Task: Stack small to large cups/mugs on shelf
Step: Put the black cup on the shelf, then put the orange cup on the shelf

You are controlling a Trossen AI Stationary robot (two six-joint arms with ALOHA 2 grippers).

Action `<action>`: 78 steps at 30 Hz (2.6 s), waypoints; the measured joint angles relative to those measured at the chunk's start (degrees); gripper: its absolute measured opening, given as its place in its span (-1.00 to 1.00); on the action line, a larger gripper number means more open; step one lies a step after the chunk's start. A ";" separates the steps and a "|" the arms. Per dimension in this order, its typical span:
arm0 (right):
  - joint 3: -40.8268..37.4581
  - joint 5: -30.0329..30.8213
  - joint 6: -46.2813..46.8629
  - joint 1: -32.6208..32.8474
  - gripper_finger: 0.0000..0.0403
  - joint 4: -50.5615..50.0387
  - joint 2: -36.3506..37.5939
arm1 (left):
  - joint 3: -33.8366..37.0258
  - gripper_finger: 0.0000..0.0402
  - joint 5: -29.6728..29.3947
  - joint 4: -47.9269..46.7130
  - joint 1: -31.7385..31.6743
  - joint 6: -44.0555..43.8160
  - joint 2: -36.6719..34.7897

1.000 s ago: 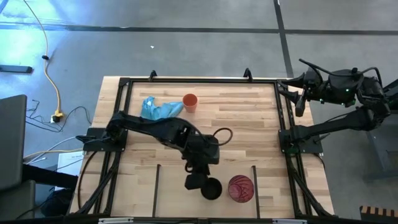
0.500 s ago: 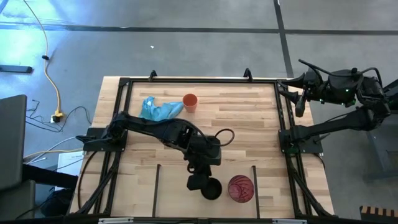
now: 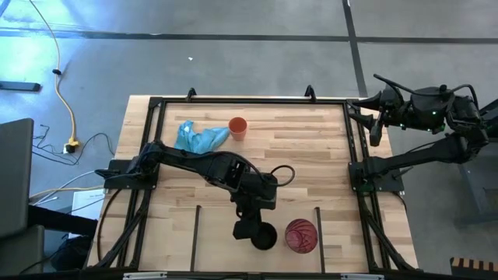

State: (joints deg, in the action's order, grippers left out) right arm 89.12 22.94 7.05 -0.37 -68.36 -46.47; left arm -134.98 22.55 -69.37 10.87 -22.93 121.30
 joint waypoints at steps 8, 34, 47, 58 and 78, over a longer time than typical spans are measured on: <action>0.00 0.00 0.00 -0.01 -0.09 0.00 0.01 | 0.00 -0.41 0.58 -1.54 0.02 -0.03 0.00; 0.00 -0.02 0.00 -0.01 -0.09 -0.01 0.01 | 0.00 -0.41 2.57 -0.92 0.02 -0.05 -0.02; 0.00 -0.02 0.00 0.00 -0.09 -0.01 0.00 | -0.02 -0.41 2.45 -0.70 0.02 0.17 -1.23; 0.00 -0.02 0.00 -0.01 -0.09 0.00 0.01 | 0.00 -0.41 0.51 -0.79 -0.04 0.22 -3.39; 0.00 -0.90 2.37 0.01 -0.09 0.00 -0.01 | 0.52 -0.41 -31.57 -16.73 -9.11 10.29 -9.87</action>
State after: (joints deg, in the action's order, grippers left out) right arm 89.12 22.04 9.42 -0.36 -68.36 -46.48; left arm -134.46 -9.02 -86.10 1.76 -12.64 111.43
